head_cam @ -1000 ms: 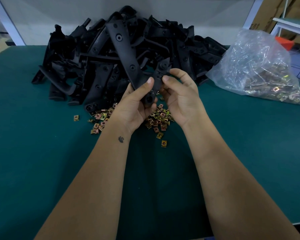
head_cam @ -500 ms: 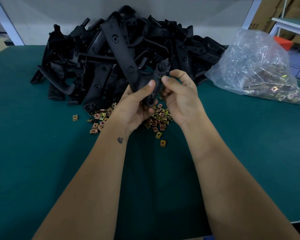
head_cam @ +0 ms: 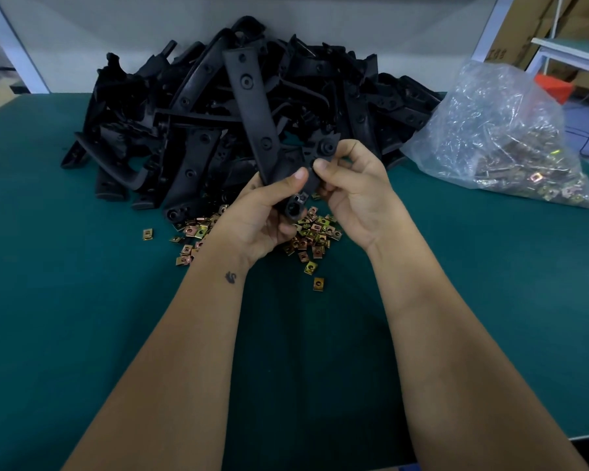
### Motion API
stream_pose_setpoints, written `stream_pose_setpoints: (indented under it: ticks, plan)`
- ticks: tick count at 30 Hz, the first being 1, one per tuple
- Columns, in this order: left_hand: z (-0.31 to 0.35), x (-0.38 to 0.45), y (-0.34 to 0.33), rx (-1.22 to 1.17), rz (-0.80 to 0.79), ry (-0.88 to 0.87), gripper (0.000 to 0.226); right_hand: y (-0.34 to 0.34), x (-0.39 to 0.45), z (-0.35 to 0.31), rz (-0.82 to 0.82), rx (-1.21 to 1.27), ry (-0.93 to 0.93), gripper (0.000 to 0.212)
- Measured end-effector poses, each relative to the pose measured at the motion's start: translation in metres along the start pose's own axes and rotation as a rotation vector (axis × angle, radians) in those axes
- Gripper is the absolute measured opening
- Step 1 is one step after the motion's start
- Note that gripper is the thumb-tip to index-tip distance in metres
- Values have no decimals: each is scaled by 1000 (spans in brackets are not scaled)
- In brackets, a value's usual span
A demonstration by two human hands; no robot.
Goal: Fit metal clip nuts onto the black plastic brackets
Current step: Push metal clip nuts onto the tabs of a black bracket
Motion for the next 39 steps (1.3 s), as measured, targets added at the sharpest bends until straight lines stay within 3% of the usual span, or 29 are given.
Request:
stream_pose_setpoints:
  ticks: [15, 22, 24, 29, 31, 36, 39]
  plan:
    - [-3, 1, 0, 17, -16, -29, 28, -7, -1, 3, 82, 109, -59, 27]
    - [-6, 1, -3, -267, -72, 17, 21, -14, 0, 1, 78, 90, -33, 9]
    - [-7, 2, -4, -327, -63, 22, 32, -17, 0, 1, 101, 55, -49, 21]
    - [-10, 6, -6, -281, -58, -40, 6, -23, -6, -2, 270, -358, 67, 36]
    - [-10, 6, -7, -281, -63, -66, 9, -27, -9, 0, 329, -485, 134, 43]
    - [-12, 11, -5, -182, -71, -112, 16, -30, -10, 4, 446, -874, 241, 26]
    - [-12, 10, -5, -164, -88, -121, 17, -27, -9, 7, 483, -952, 247, 30]
Point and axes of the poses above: each hand's wrist, its own x-axis towards the middle knuckle, its own y-axis out of the back of the hand, z = x × y, the point moved 1 cm from there along x, towards the middle knuckle, and after that the axes turned 14 degrees about -x, right-handed, at the moved point
